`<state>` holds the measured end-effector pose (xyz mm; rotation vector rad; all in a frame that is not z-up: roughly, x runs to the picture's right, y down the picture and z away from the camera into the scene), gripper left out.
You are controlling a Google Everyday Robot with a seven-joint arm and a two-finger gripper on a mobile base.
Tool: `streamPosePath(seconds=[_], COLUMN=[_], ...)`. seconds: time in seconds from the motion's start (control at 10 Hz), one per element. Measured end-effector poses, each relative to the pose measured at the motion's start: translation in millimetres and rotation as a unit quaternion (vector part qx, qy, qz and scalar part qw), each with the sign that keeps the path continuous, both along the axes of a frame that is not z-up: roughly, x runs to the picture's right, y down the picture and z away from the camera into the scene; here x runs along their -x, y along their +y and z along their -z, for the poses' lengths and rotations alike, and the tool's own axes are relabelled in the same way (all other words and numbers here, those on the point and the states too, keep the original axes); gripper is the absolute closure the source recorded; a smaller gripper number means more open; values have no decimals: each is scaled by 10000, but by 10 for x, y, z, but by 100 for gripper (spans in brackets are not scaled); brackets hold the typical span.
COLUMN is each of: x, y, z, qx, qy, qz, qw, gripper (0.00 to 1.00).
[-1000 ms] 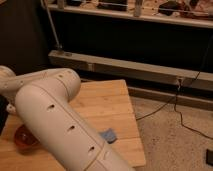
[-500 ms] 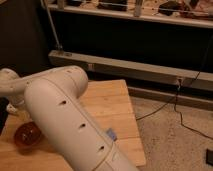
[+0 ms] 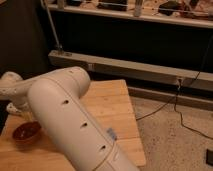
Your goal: Stand the bottle upright
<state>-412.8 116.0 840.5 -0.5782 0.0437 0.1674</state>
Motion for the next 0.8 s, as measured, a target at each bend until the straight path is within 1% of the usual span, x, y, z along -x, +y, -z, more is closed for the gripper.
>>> streamPosePath(seconds=[0.2, 0.3, 0.4, 0.5, 0.8], x=[-45, -59, -61, -50, -8], y=[-21, -27, -33, -28, 24], z=[4, 7, 11, 19, 11], qx=[40, 60, 75, 100, 187], qy=[4, -5, -34, -82, -191], qz=[-84, -109, -105, -86, -15], qw=[10000, 9999, 9999, 9999, 9996], gripper=[47, 41, 31, 27, 27])
